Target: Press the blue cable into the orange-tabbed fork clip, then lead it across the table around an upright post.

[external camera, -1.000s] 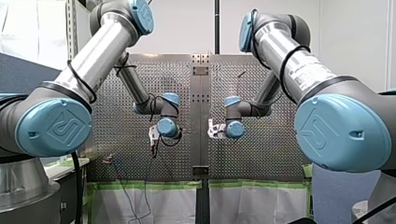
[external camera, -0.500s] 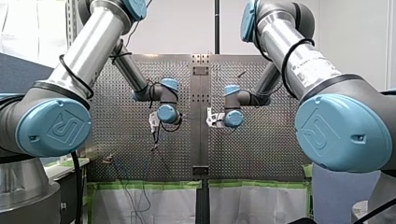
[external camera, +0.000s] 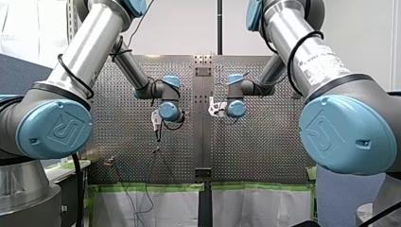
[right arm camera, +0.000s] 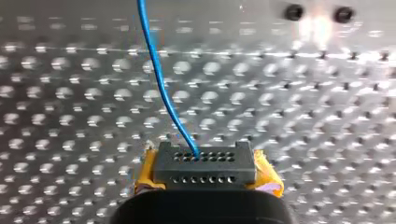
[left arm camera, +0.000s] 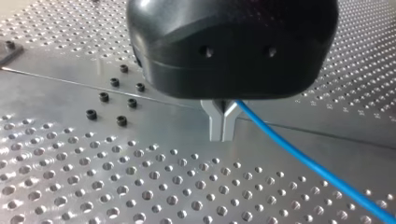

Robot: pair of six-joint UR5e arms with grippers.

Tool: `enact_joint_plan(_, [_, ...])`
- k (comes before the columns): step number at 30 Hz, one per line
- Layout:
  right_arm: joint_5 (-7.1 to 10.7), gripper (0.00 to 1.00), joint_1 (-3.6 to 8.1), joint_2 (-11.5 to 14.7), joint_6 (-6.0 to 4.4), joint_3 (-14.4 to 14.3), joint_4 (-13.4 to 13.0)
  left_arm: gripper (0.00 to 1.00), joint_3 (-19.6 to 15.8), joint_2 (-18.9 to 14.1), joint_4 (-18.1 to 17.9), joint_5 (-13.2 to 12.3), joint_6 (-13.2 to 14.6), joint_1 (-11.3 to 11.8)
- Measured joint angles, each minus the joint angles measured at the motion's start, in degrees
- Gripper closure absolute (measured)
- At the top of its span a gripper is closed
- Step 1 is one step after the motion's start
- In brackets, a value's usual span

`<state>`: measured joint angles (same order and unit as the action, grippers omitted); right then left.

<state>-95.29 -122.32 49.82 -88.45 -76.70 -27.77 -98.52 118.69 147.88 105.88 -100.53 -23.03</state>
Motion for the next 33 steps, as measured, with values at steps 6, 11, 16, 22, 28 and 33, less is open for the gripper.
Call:
enact_joint_plan(6, [0.05,1.00,-0.22,0.8,0.23,1.0,1.2,1.00,0.9,0.0,0.7,-1.2,-0.3,0.0])
enact_joint_plan(11, [0.02,1.00,-0.60,1.0,0.59,2.4,3.3,1.00,3.3,0.0,2.7,-1.5,-0.4,-0.5])
enact_joint_plan(16, [-0.02,1.00,-0.88,1.9,0.85,2.9,4.1,1.00,5.4,0.0,3.5,-2.5,-1.1,-0.8])
enact_joint_plan(22, [0.01,1.00,-1.07,3.7,0.89,3.8,4.3,1.00,7.5,0.0,3.9,-3.7,-2.7,-1.1])
enact_joint_plan(28, [0.00,1.00,-1.26,4.8,0.90,4.8,4.9,1.00,10.0,0.0,5.0,-5.0,-4.5,-1.2])
enact_joint_plan(33, [-0.06,1.00,-1.29,5.1,0.95,5.3,5.6,1.00,11.5,0.0,6.0,-5.2,-5.1,-1.2])
